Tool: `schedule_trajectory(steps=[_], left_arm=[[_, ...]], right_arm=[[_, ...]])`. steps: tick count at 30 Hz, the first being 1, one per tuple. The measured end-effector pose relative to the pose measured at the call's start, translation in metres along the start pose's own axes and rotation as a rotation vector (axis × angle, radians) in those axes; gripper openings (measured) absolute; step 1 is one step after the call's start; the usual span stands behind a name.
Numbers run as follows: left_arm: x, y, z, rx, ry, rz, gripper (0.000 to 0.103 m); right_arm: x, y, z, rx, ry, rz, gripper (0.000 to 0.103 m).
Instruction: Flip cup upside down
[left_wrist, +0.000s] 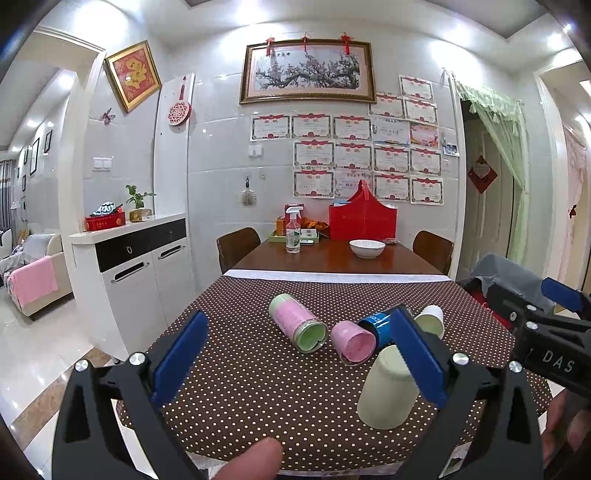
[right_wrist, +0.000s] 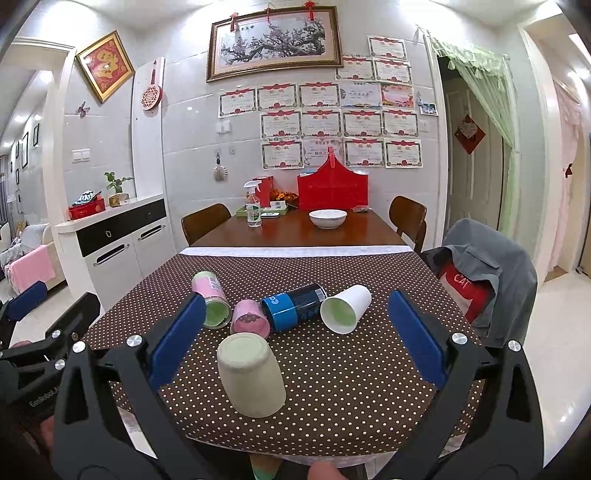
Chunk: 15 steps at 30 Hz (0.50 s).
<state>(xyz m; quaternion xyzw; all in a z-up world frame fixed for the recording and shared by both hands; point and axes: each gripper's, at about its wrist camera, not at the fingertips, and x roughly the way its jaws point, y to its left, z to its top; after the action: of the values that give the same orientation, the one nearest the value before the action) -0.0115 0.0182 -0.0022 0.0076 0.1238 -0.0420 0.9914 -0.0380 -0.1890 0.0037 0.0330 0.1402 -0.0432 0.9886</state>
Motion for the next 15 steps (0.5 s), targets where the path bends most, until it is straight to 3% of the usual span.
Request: schedule_trajectory(steps=[15], left_arm=[[0.0021, -0.0007, -0.003, 0.005, 0.005, 0.005, 0.097]], right_arm=[[0.0012, 0.0012, 0.0013, 0.003, 0.007, 0.011, 0.097]])
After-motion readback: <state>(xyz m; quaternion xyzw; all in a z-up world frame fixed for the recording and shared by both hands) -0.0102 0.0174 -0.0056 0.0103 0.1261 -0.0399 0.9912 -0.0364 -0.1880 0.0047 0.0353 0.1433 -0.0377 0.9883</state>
